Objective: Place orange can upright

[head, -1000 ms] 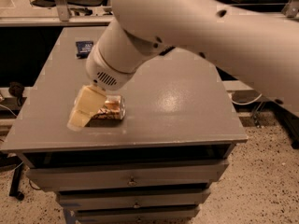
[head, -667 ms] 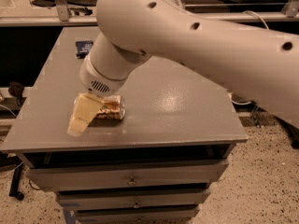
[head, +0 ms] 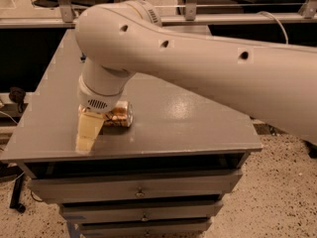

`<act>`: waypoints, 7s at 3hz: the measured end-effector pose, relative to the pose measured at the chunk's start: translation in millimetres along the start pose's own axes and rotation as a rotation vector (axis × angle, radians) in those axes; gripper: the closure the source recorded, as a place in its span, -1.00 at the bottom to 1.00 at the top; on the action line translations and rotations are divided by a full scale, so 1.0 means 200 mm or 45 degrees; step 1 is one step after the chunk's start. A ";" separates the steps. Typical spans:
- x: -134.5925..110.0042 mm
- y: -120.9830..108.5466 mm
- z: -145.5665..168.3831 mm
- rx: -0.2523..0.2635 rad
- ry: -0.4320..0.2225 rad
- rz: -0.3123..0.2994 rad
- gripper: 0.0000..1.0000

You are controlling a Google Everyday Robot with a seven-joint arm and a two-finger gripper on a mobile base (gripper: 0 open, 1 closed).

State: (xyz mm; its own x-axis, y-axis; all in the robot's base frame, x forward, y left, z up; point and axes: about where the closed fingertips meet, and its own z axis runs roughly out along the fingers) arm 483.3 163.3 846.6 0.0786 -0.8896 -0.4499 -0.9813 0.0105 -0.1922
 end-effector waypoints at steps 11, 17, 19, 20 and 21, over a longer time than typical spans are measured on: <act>0.64 -0.58 -0.87 0.309 -1.266 0.465 1.00; 0.69 -0.44 -0.61 0.320 -1.343 0.302 -0.61; 0.80 -0.40 -0.58 0.297 -1.273 0.318 -1.00; 0.95 -0.40 -0.61 0.293 -1.174 0.308 -1.00; 1.19 -0.45 -0.72 0.327 -1.040 0.290 -1.00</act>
Offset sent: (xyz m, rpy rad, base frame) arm 0.0499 -0.0080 -0.0108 -0.1635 -0.0406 0.0482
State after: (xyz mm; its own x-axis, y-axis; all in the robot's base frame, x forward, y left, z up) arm 564.4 -116.0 882.2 0.0835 -0.2505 -0.9645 -0.9263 0.3373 -0.1678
